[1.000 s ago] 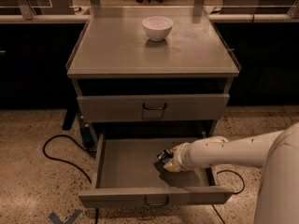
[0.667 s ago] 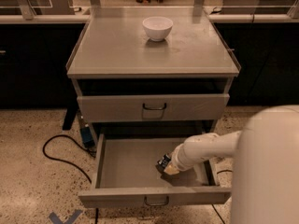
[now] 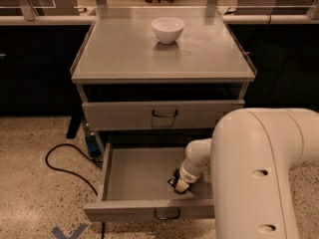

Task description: Place rxbar blueberry into middle drawer

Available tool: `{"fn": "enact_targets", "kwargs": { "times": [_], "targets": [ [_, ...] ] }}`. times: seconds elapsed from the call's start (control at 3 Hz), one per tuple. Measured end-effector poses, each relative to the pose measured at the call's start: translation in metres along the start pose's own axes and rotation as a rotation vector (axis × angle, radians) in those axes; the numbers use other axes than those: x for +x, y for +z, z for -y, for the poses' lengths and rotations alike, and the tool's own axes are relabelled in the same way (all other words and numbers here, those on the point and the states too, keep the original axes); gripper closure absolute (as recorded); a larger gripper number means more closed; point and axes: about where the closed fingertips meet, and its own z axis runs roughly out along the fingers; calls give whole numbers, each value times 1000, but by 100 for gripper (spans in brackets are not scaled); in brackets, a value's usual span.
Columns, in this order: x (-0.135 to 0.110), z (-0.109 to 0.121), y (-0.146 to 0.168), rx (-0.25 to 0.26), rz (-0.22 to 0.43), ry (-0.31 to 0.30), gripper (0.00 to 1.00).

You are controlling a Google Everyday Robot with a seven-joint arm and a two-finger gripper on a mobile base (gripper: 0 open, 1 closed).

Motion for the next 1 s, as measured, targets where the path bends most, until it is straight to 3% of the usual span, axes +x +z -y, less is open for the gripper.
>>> {"fn": "enact_targets", "kwargs": {
  "times": [1.0],
  "targets": [
    [0,0,0,1,1,-1,13]
  ]
}}
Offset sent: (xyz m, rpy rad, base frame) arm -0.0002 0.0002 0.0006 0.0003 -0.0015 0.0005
